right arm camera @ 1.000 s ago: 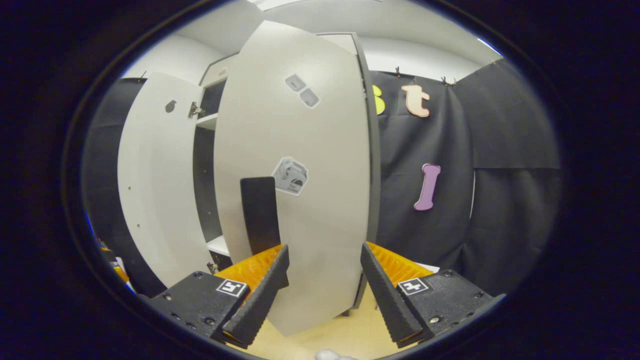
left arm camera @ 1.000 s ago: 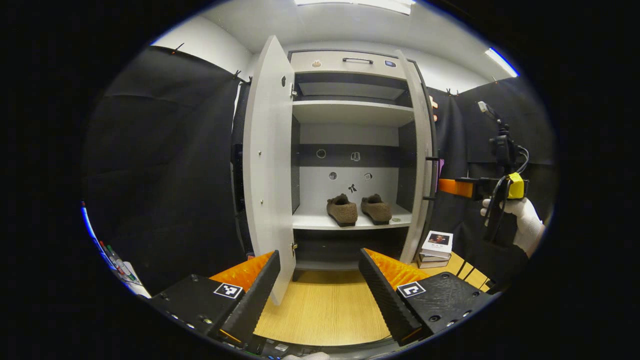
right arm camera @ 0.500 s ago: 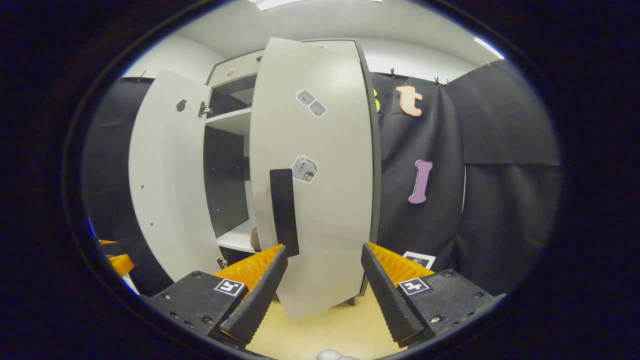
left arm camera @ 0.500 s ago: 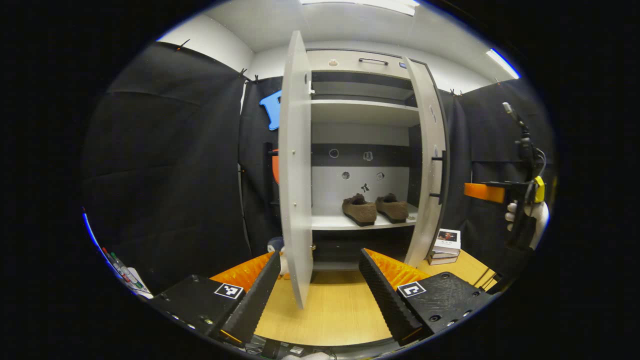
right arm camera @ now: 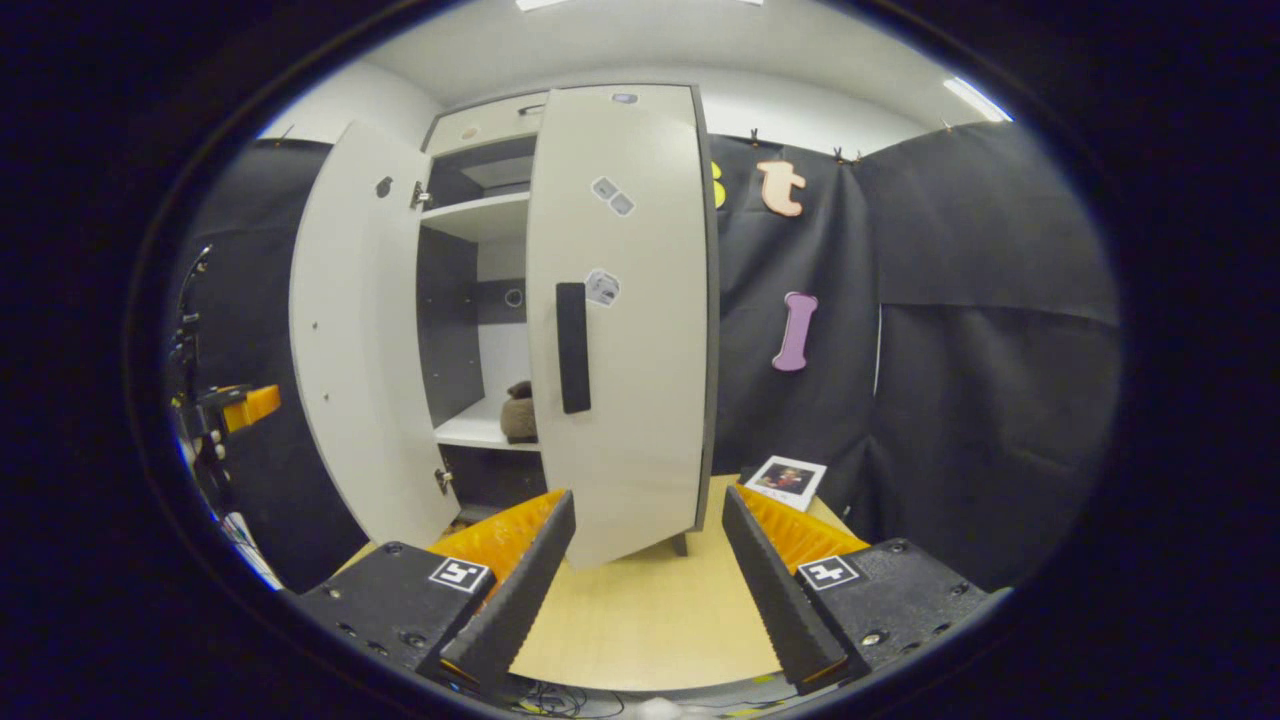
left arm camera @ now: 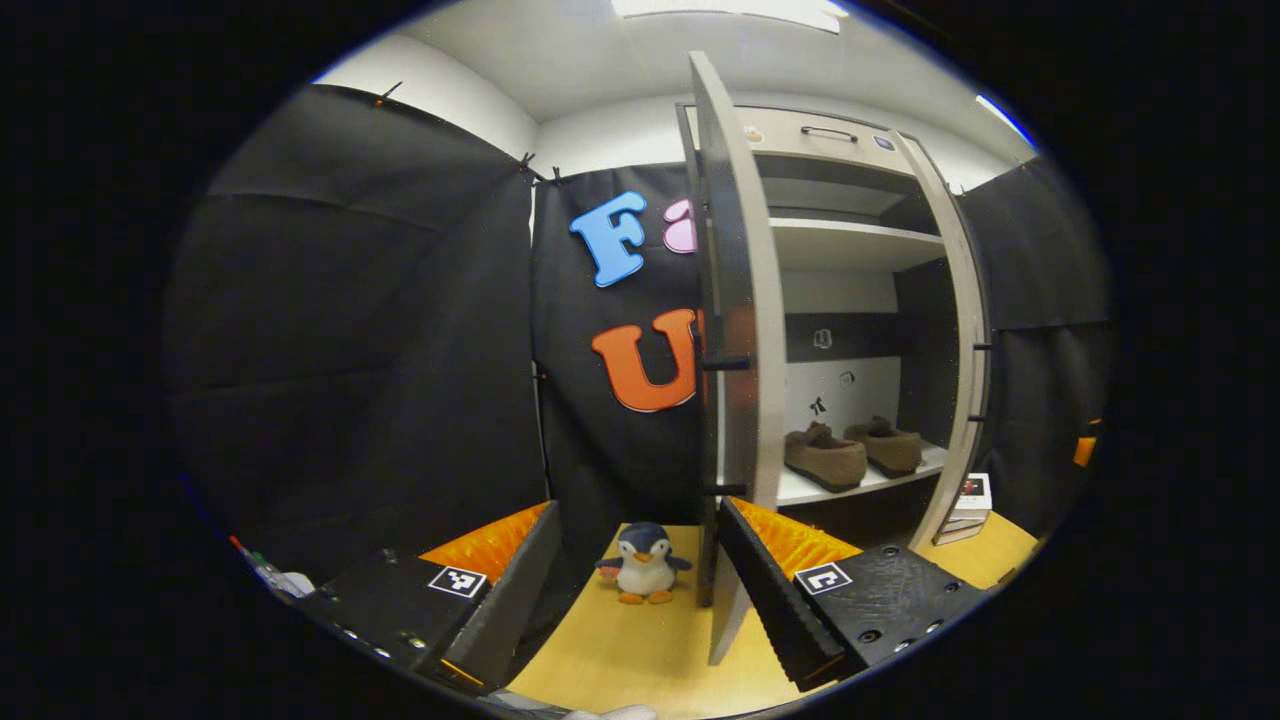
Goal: Grab one shoe with the right hand and put it into the shoe cabinet, grab the other shoe with the left hand and put it into the shoe cabinet; then close the right door with the right hand and the left door with the left hand.
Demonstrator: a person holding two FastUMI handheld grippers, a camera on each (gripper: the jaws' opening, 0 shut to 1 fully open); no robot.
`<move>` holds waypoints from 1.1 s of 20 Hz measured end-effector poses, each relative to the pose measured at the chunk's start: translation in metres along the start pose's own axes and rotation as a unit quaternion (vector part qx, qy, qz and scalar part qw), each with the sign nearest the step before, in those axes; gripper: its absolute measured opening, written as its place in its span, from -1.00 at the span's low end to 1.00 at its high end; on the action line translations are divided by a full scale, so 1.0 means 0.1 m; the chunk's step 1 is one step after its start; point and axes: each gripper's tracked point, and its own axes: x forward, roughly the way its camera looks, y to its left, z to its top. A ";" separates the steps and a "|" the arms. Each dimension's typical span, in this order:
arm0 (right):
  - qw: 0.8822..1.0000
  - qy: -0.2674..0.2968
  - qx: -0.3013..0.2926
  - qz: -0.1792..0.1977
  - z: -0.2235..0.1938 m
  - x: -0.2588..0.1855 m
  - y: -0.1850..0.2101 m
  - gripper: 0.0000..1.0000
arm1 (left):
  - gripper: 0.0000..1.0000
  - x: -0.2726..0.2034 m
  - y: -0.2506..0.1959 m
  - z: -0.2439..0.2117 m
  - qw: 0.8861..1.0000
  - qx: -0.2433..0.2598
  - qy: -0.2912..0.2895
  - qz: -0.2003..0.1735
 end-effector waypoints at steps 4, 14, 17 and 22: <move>1.000 0.014 0.012 -0.017 -0.11 -0.15 -0.03 0.94 | 0.92 0.39 0.17 0.14 1.000 -0.002 -0.009 0.008; 0.999 0.017 0.027 -0.026 -0.18 -0.23 -0.06 0.94 | 0.84 0.63 0.08 0.29 1.000 0.012 -0.027 -0.002; 0.999 0.015 0.027 -0.023 -0.15 -0.22 -0.04 0.92 | 0.77 0.62 0.04 0.27 1.000 0.014 -0.027 -0.003; 0.999 0.019 0.028 -0.015 -0.18 -0.21 -0.07 0.94 | 0.77 0.59 -0.09 0.29 1.000 0.007 -0.025 -0.010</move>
